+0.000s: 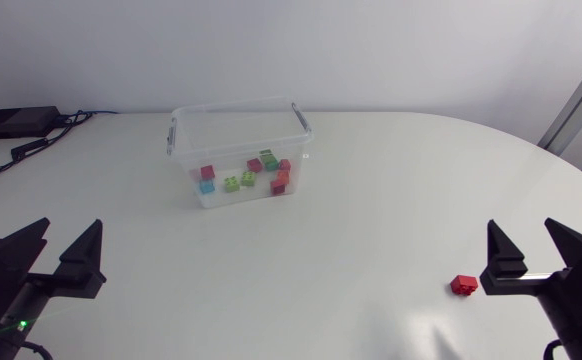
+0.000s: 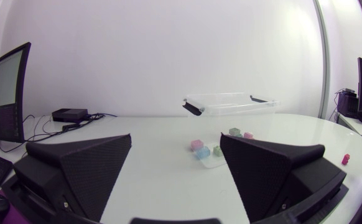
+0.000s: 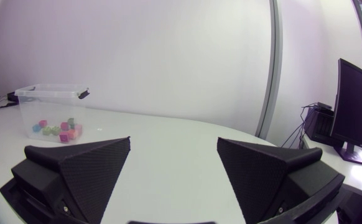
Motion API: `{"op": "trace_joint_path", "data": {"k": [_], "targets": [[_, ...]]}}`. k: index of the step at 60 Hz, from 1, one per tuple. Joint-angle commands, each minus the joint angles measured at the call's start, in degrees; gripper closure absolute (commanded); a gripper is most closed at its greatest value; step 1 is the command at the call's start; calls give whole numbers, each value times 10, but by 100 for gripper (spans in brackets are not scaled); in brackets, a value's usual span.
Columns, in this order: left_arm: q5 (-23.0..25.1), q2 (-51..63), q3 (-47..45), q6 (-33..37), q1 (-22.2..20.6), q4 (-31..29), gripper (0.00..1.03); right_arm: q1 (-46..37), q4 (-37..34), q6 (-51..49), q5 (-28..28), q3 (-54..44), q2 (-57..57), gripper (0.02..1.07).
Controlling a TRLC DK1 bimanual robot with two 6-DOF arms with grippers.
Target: Place the duplo bricks in the container
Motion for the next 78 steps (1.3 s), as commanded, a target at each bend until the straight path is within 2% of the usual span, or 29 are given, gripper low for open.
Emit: {"op": "trace_joint_path", "data": {"k": [1, 9, 21, 28, 35, 42, 56, 69, 78], "targets": [[4, -7, -11, -9, 5, 10, 4, -12, 3, 3, 3, -12, -4, 6], [4, -7, -11, -10, 5, 10, 4, -29, -7, 4, 5, 1, 19, 8], [4, -7, -11, -9, 5, 10, 4, -23, -119, 22, 0, 111, 87, 8], [4, -7, -11, -9, 5, 10, 4, -2, -206, 43, 2, 207, 189, 8], [4, -7, -11, -9, 5, 10, 4, 7, -253, 48, 3, 226, 215, 9], [4, -7, -11, -9, 5, 10, 4, 9, -285, 48, 3, 233, 296, 10], [4, -7, -11, -9, 5, 10, 4, -1, -279, 58, 6, 236, 457, 7], [4, -7, -11, -9, 5, 10, 4, 1, -231, 63, 5, 232, 571, 7], [4, -7, -11, -9, 5, 10, 4, -2, -173, 62, 8, 221, 640, 7]]}}
